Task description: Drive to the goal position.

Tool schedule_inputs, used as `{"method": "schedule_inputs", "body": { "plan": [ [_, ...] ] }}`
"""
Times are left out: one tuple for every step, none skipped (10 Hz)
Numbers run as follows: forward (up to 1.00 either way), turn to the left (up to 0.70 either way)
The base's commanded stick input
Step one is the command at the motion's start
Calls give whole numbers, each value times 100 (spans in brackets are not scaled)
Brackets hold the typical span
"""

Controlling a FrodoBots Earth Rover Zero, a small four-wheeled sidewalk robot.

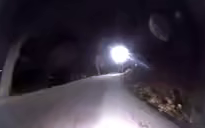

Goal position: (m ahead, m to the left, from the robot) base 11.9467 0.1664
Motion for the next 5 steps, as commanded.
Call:
{"method": "schedule_inputs", "body": {
  "plan": [
    [100,0],
    [100,0],
    [100,0],
    [100,0],
    [100,0]
  ]
}}
